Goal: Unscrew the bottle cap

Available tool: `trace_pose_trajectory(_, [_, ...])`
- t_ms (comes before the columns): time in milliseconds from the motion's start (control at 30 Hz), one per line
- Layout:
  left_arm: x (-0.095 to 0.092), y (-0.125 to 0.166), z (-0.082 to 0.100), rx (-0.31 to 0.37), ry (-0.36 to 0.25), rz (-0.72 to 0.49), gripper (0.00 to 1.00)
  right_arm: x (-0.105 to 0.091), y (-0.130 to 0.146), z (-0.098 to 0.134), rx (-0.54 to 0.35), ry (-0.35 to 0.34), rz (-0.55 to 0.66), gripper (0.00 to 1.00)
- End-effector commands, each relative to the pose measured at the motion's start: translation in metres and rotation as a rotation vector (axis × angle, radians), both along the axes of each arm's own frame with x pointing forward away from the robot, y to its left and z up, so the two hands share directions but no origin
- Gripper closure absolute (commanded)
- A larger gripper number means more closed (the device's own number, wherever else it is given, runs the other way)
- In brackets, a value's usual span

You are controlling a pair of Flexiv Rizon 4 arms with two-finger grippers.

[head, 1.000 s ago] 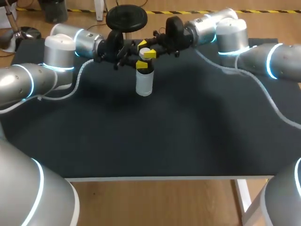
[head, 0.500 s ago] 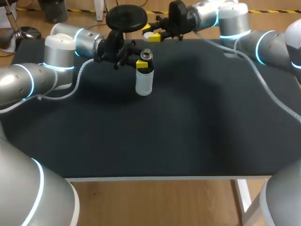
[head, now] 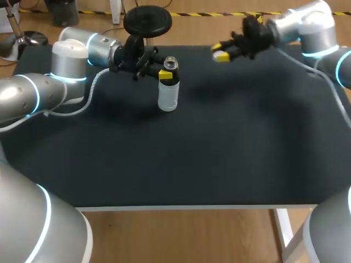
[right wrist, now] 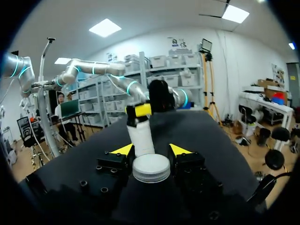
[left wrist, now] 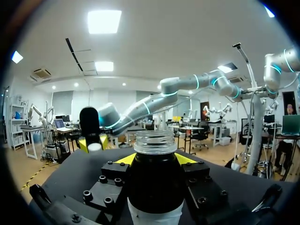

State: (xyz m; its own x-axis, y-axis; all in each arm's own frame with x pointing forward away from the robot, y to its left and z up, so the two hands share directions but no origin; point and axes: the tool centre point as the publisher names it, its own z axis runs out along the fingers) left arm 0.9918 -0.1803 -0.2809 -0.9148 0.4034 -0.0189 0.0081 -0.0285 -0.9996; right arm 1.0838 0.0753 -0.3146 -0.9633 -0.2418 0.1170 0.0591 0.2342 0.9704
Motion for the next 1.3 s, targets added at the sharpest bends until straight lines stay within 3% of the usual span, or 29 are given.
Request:
trace_pose_trajectory(33, [-0.001,0.000,0.001,0.002,-0.002,0.002,1.00,0.018,-0.047,-0.037,-0.149,0.123,-0.198,1.00])
trace_pose_trajectory(267, [-0.001,0.000,0.001,0.002,-0.002,0.002,1.00,0.022,-0.070,-0.083,-0.205,0.176,-0.303,1.00])
trace_pose_trajectory(500, [-0.001,0.000,0.001,0.002,-0.002,0.002,1.00,0.024,-0.074,-0.097,-0.233,0.186,-0.331,1.00])
trace_pose_trajectory(567, [-0.001,0.000,0.001,0.002,-0.002,0.002,1.00,0.024,-0.075,-0.098,-0.237,0.189,-0.333,0.62])
trace_pose_trajectory(600, [-0.001,0.000,0.001,0.002,-0.002,0.002,1.00,0.024,-0.075,-0.098,-0.237,0.192,-0.334,0.04])
trace_pose_trajectory(633, [-0.001,0.000,0.001,0.002,-0.002,0.002,1.00,0.024,-0.076,-0.097,-0.238,0.192,-0.337,0.00])
trace_pose_trajectory(667, [-0.001,0.000,0.001,0.002,-0.002,0.002,0.94,0.024,-0.077,-0.096,-0.237,0.193,-0.339,0.00])
trace_pose_trajectory(733, [-0.001,0.000,0.001,0.002,-0.002,0.002,0.51,0.024,-0.079,-0.093,-0.229,0.189,-0.349,0.00])
trace_pose_trajectory(767, [-0.001,0.000,0.001,0.002,-0.002,0.002,0.06,0.024,-0.080,-0.091,-0.227,0.189,-0.351,0.00])
trace_pose_trajectory(800, [-0.001,0.000,0.001,0.002,-0.002,0.002,0.00,0.023,-0.081,-0.089,-0.223,0.187,-0.353,0.00])
trace_pose_trajectory(1100, [-0.001,0.000,0.001,0.002,-0.002,0.002,0.00,0.025,-0.092,-0.066,-0.137,0.168,-0.428,0.00])
trace_pose_trajectory(1300, [-0.001,0.000,0.001,0.002,-0.002,0.002,0.00,0.025,-0.092,-0.066,-0.137,0.168,-0.428,0.00])
